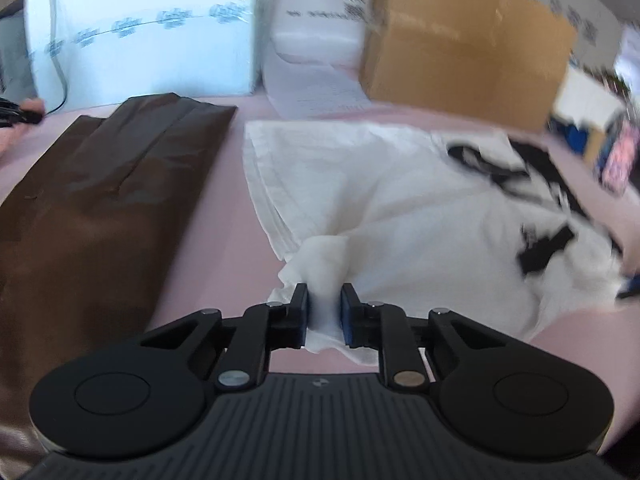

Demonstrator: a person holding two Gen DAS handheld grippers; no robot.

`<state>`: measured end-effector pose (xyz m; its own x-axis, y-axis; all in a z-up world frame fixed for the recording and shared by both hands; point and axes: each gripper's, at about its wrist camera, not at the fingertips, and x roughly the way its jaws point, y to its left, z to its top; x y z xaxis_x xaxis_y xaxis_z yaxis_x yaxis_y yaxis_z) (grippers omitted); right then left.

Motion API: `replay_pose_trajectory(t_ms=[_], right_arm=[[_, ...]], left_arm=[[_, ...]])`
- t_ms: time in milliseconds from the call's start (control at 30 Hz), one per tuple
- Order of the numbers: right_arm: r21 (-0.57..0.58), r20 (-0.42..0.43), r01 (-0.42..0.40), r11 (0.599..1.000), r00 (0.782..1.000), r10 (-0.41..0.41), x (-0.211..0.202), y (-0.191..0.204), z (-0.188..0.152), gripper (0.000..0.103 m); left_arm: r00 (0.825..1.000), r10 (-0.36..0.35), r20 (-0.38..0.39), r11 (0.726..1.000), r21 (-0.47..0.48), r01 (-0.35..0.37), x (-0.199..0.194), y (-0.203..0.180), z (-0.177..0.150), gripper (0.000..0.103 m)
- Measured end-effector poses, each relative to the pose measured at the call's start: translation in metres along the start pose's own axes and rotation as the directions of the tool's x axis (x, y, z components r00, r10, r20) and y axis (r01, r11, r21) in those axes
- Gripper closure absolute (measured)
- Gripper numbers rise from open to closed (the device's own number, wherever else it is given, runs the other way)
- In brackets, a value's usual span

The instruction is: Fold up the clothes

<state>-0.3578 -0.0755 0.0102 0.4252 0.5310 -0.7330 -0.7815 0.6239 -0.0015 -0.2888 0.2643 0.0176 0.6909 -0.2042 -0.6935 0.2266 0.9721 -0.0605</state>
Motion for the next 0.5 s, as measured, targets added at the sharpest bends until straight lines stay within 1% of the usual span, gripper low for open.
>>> replay_pose_trajectory(t_ms=[33, 67, 100, 133, 167, 200, 233, 267, 333, 367, 433, 467, 500], right_arm=[[0.005, -0.005, 0.01, 1.0, 1.0, -0.01, 0.0, -0.003, -0.002, 0.088], [0.01, -0.008, 0.023, 1.0, 1.0, -0.023, 0.0, -0.005, -0.004, 0.069], [0.016, 0.006, 0.032, 0.999, 0.999, -0.032, -0.002, -0.008, -0.004, 0.057], [0.018, 0.014, 0.034, 0.999, 0.999, -0.034, -0.003, -0.009, -0.003, 0.045], [0.037, 0.078, 0.027, 0.999, 0.997, -0.03, -0.011, -0.014, 0.0, 0.041], [0.06, 0.156, 0.017, 0.998, 0.987, -0.026, -0.021, -0.02, 0.004, 0.04], [0.094, 0.225, 0.003, 0.996, 0.974, -0.024, -0.029, -0.026, 0.008, 0.036], [0.138, 0.29, -0.015, 0.99, 0.957, -0.026, -0.033, -0.033, 0.012, 0.03], [0.227, 0.376, -0.045, 0.973, 0.926, -0.045, -0.033, -0.046, 0.018, 0.025], [0.266, 0.404, -0.057, 0.962, 0.913, -0.057, -0.031, -0.05, 0.021, 0.024], [0.381, 0.474, -0.114, 0.917, 0.876, -0.088, -0.009, -0.066, 0.024, 0.024], [0.397, 0.482, -0.125, 0.909, 0.871, -0.091, -0.005, -0.069, 0.024, 0.024], [0.416, 0.479, -0.143, 0.898, 0.874, -0.083, 0.003, -0.073, 0.022, 0.024]], left_arm=[[1.0, -0.003, -0.015, 0.999, 0.04, 0.003, -0.001, -0.001, -0.004, 0.068], [1.0, 0.009, -0.022, 0.997, 0.073, -0.008, -0.004, -0.002, -0.007, 0.058], [0.999, 0.034, -0.025, 0.995, 0.092, -0.032, -0.007, -0.002, -0.007, 0.035], [0.998, 0.054, -0.018, 0.994, 0.097, -0.052, -0.009, 0.0, -0.007, 0.025], [0.996, 0.086, 0.014, 0.992, 0.096, -0.087, -0.017, 0.004, -0.004, 0.025], [0.995, 0.093, 0.042, 0.992, 0.083, -0.096, -0.025, 0.009, 0.001, 0.025], [0.994, 0.08, 0.073, 0.995, 0.061, -0.084, -0.033, 0.015, 0.009, 0.025], [0.993, 0.057, 0.104, 0.997, 0.039, -0.061, -0.039, 0.02, 0.017, 0.023], [0.984, -0.027, 0.177, 0.999, -0.023, 0.031, -0.044, 0.031, 0.044, 0.021], [0.982, -0.05, 0.184, 0.996, -0.059, 0.062, -0.038, 0.032, 0.058, 0.02], [0.99, -0.05, 0.136, 0.985, -0.157, 0.071, -0.013, 0.035, 0.088, 0.02], [0.997, -0.029, 0.071, 0.97, -0.237, 0.045, 0.015, 0.036, 0.109, 0.02], [0.999, -0.017, 0.036, 0.961, -0.276, 0.027, 0.034, 0.037, 0.12, 0.021]])
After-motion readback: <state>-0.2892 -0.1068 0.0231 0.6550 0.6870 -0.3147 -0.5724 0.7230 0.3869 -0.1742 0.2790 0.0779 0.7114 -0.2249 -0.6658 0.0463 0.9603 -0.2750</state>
